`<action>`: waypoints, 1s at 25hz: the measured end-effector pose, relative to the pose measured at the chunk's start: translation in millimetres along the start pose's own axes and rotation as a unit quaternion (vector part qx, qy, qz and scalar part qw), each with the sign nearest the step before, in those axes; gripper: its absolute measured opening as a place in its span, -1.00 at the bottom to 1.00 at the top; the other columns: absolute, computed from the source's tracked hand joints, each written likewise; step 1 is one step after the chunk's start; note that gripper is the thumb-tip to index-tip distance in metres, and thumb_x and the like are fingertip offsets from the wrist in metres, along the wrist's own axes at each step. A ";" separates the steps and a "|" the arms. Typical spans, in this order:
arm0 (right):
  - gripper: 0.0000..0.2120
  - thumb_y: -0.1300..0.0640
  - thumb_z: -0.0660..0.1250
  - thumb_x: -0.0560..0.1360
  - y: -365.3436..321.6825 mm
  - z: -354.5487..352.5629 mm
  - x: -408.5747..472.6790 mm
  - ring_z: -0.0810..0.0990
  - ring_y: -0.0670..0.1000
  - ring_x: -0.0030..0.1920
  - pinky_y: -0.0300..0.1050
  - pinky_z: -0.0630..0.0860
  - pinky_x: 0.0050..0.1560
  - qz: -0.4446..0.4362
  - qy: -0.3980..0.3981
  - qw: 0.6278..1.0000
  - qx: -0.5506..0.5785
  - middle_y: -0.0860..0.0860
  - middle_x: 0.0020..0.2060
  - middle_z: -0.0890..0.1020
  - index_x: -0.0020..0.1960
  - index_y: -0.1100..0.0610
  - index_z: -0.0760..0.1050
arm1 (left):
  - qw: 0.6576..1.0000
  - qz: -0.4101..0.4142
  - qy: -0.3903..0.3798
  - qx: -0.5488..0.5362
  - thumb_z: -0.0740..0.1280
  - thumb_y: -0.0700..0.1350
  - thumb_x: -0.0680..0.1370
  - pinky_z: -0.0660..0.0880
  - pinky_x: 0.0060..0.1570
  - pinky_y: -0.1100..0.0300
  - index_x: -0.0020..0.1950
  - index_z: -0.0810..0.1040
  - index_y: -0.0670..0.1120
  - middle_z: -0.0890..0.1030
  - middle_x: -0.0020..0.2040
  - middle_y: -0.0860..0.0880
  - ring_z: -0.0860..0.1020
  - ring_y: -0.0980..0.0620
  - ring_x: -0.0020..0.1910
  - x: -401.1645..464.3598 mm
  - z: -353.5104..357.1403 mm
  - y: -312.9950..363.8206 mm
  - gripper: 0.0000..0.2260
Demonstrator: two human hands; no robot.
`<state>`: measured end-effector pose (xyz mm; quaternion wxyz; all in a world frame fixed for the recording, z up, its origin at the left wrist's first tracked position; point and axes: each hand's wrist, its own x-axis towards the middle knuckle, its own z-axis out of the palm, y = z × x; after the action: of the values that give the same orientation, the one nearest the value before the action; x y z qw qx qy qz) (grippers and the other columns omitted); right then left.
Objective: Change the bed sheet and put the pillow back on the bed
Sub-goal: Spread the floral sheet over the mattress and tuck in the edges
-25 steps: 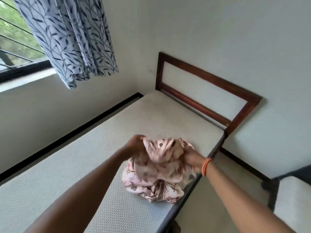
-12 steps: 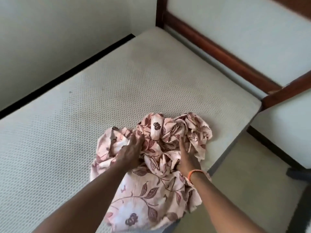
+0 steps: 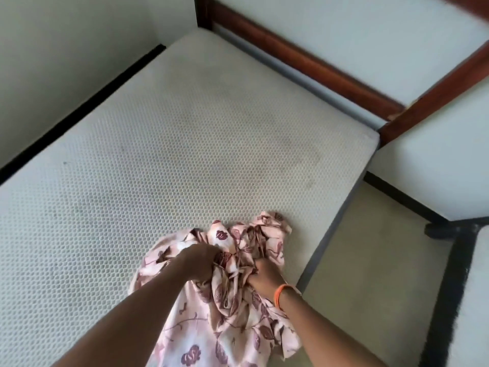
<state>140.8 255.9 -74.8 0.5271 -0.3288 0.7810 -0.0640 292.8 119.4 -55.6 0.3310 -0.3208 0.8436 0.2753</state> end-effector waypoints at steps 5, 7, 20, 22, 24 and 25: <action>-0.61 0.27 0.30 0.39 -70.1 -159.4 -25.4 0.62 0.18 0.05 -0.03 0.59 0.01 -0.079 0.226 0.969 -0.055 0.14 0.10 0.60 0.20 0.08 0.50 | 0.986 0.014 0.166 0.028 0.42 -0.03 0.45 0.53 0.04 0.06 0.31 0.49 0.01 0.55 0.22 -0.09 0.58 -0.16 0.17 -33.2 -171.8 47.4 -0.57; -0.44 0.31 0.30 0.44 -109.1 -249.8 -45.4 0.59 0.27 0.04 0.07 0.57 0.05 -0.084 0.390 0.913 -0.088 0.24 0.29 0.43 0.42 0.06 0.31 | 0.935 0.039 0.338 0.101 0.46 0.03 0.39 0.57 -0.09 -0.03 0.51 0.23 -0.09 0.44 0.33 -0.30 0.60 -0.27 0.09 -26.1 -250.9 59.1 -0.24; -0.73 0.08 0.34 0.50 -69.7 -135.4 -268.5 0.61 0.06 0.01 -0.08 0.54 -0.04 -0.140 0.283 0.941 -0.119 0.06 0.06 0.63 0.19 0.07 0.52 | 0.867 -0.040 0.283 0.409 0.16 0.12 0.58 0.46 -0.36 0.12 0.03 0.48 0.03 0.58 -0.21 0.05 0.52 0.03 -0.38 -274.3 -252.9 11.7 -0.79; -0.70 0.06 0.32 0.50 -69.9 -91.6 -296.7 0.60 0.06 0.08 -0.12 0.52 -0.01 -0.152 0.252 0.947 -0.131 0.04 0.13 0.62 0.22 0.04 0.49 | 0.877 -0.048 0.228 0.420 0.09 0.07 0.58 0.45 -0.29 0.07 0.04 0.50 0.03 0.55 -0.17 0.02 0.52 -0.02 -0.31 -330.2 -209.1 -1.5 -0.77; -0.65 0.05 0.31 0.49 -74.8 -60.4 -317.3 0.58 0.08 0.13 -0.13 0.51 0.03 -0.163 0.228 0.948 -0.149 0.03 0.18 0.57 0.27 0.00 0.45 | 0.871 -0.079 0.196 0.444 0.01 -0.04 0.57 0.50 -0.11 -0.01 0.04 0.53 -0.01 0.59 -0.04 -0.10 0.59 -0.12 -0.13 -375.8 -171.1 -24.9 -0.70; -0.62 0.05 0.31 0.49 -76.2 -47.0 -328.6 0.57 0.10 0.14 -0.11 0.51 0.04 -0.177 0.225 0.944 -0.162 0.04 0.20 0.55 0.30 0.00 0.42 | 0.859 -0.105 0.191 0.464 -0.01 -0.09 0.55 0.49 -0.05 -0.06 -0.02 0.55 -0.04 0.60 -0.07 -0.13 0.60 -0.16 -0.13 -401.6 -155.3 -41.1 -0.68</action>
<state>209.0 376.1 236.5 0.2576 -0.5201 0.8080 -0.1014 494.1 132.0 327.0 0.3005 -0.2629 0.8818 -0.2512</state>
